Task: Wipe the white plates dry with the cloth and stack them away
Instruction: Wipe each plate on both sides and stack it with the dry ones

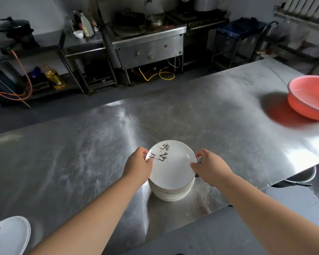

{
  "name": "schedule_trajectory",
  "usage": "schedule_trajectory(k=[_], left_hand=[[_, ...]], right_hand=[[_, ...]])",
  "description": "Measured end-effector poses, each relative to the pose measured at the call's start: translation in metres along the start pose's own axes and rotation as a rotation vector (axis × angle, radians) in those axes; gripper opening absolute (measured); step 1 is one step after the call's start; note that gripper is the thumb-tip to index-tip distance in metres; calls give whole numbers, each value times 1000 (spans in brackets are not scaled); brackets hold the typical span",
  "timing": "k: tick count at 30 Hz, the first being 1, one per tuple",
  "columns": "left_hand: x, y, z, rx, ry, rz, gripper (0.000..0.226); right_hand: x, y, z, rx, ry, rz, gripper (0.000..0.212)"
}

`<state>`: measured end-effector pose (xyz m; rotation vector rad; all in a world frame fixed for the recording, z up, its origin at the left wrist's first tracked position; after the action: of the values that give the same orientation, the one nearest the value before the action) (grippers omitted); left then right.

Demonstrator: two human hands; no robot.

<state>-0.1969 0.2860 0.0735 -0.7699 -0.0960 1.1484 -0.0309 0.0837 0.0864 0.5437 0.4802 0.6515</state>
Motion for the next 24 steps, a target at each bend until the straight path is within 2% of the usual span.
schedule_trajectory(k=[9, 13, 19, 24], left_hand=[[2, 5, -3, 6, -10, -51, 10], [1, 23, 14, -43, -2, -33, 18], [-3, 113, 86, -57, -74, 46, 16], [-19, 234, 171, -37, -196, 259, 11]], right_hand=[[-4, -6, 9, -318, -115, 11, 28], [-2, 30, 13, -396, -119, 86, 30], [6, 128, -50, -388, 9, 309, 28], [-5, 219, -131, -435, 141, 502, 33]])
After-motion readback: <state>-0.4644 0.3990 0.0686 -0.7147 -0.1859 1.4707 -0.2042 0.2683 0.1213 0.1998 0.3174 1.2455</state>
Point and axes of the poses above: each hand's wrist, its own x-axis towards the middle knuckle, its own z-axis out of the back of the hand, y = z × x, the point moved 3 cm from there along x, towards the middle knuckle, and after that the axes turned 11 degrees about z, right-handed, at the moved point
